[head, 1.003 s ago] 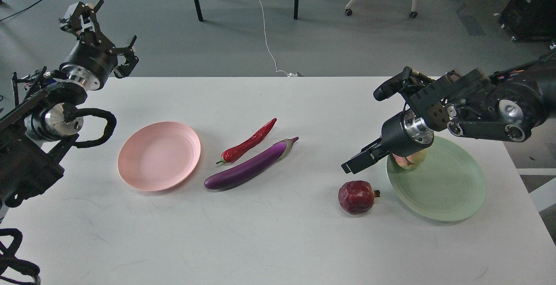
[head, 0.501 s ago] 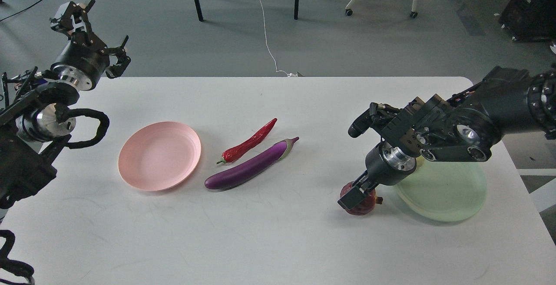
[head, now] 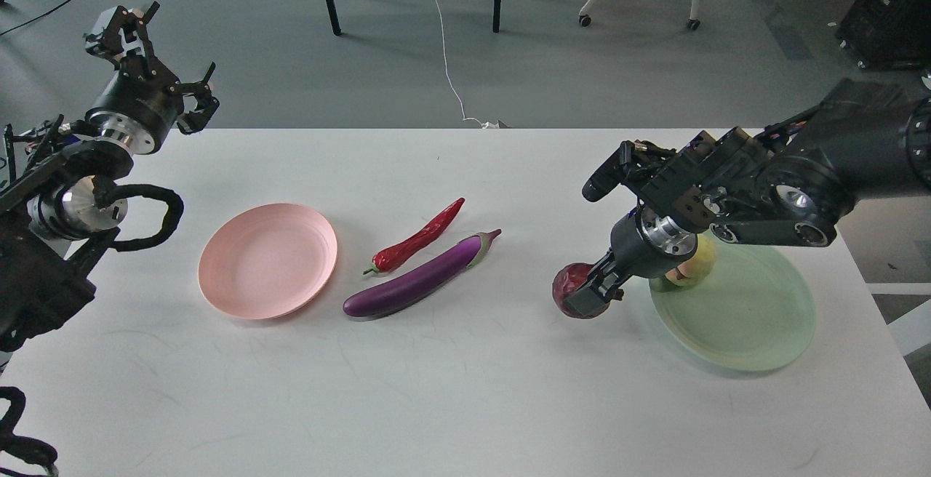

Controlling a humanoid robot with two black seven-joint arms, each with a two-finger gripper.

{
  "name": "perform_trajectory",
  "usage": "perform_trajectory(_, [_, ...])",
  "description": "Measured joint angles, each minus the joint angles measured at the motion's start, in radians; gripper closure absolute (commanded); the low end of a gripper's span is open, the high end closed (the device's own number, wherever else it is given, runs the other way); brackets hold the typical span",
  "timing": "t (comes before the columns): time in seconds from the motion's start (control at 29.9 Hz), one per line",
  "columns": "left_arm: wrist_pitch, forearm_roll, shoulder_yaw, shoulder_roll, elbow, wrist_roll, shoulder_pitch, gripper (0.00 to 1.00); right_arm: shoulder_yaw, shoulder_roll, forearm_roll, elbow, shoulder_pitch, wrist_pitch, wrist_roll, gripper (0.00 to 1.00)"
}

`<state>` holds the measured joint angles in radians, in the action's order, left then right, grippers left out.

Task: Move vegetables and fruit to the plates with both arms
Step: 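Lift the pomegranate onto the green plate beside the pear and release, then withdraw the right gripper and swing the left arm toward the eggplant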

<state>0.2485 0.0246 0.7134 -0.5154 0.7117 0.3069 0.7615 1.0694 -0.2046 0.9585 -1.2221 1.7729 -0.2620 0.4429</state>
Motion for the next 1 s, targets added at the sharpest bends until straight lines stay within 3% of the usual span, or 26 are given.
perform_trajectory(0.27, [0.000, 0.000, 0.000, -0.010, 0.000, 0.000, 0.004, 0.02, 0.045, -0.218, 0.147, -0.019, -0.018, 0.000, -0.001, 0.47])
perform_trajectory(0.43, [0.001, 0.000, 0.001, -0.010, 0.000, -0.001, 0.004, 0.02, 0.042, -0.317, 0.201, -0.004, -0.112, 0.003, -0.002, 0.12])
perform_trajectory(0.5, [0.003, 0.001, 0.001, -0.009, 0.000, -0.003, 0.004, 0.02, 0.029, -0.338, 0.204, -0.003, -0.134, 0.006, -0.004, 0.05])
perform_trajectory(0.77, [0.109, 0.012, -0.004, -0.040, 0.004, -0.009, 0.018, 0.02, -0.085, -0.399, 0.177, -0.004, -0.171, 0.008, -0.010, 0.02])
perform_trajectory(1.0, [0.156, 0.050, -0.020, -0.085, 0.013, -0.031, 0.059, 0.02, -0.301, -0.450, -0.003, 0.013, -0.173, -0.005, -0.009, 0.02])
